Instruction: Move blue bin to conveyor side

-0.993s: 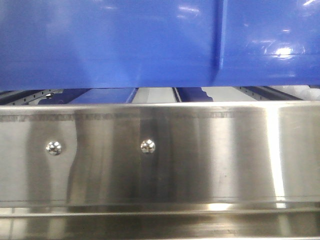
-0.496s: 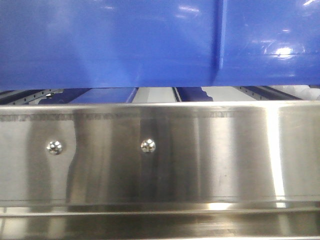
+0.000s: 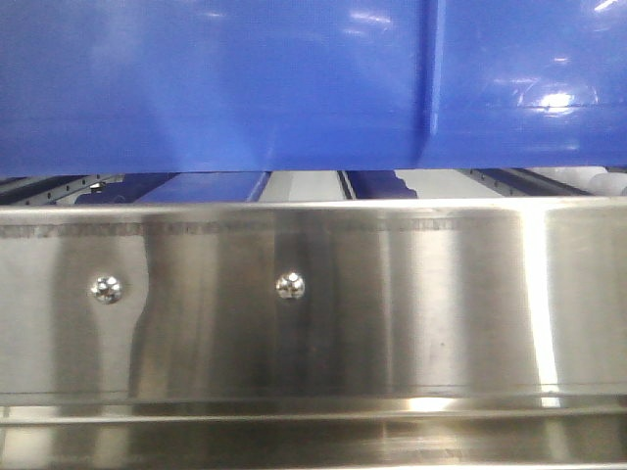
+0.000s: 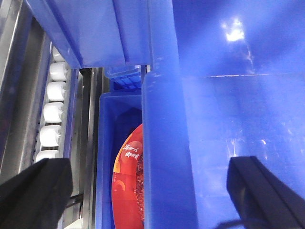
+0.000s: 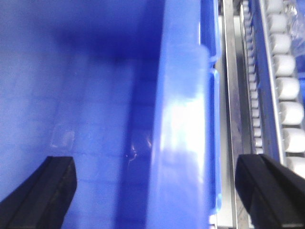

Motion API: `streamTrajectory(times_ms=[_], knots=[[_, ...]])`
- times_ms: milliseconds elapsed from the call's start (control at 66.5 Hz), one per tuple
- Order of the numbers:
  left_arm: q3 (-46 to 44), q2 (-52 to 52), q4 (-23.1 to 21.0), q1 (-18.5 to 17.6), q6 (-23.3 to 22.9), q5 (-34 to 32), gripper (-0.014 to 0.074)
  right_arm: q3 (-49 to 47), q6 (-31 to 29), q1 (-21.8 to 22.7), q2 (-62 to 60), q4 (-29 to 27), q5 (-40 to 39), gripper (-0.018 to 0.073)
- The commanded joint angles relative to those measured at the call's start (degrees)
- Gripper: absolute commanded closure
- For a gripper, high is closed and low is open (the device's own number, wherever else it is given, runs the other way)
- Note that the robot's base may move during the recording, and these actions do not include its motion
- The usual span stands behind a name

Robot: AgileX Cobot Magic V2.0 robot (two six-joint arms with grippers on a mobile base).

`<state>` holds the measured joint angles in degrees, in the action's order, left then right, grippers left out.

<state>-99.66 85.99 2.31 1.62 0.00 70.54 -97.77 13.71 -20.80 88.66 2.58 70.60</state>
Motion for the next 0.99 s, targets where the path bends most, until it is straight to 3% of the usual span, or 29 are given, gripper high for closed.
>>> streamTrajectory(times_ms=[0,241,978], knots=[[0.0,0.0,-0.1,0.0,0.0,-0.6,0.0049,0.0,0.0,0.1,0.2,0.3,-0.6,0.0000],[0.0,0.3,-2.3,0.0,0.0,-0.6,0.0049,0.0,0.0,0.1,0.2,0.3,-0.6,0.0000],[0.5,2.3,-2.9,-0.3,0.0,-0.6,0.0049,-0.2,0.0,0.1,-1.7,0.3,-0.6,0.0000]])
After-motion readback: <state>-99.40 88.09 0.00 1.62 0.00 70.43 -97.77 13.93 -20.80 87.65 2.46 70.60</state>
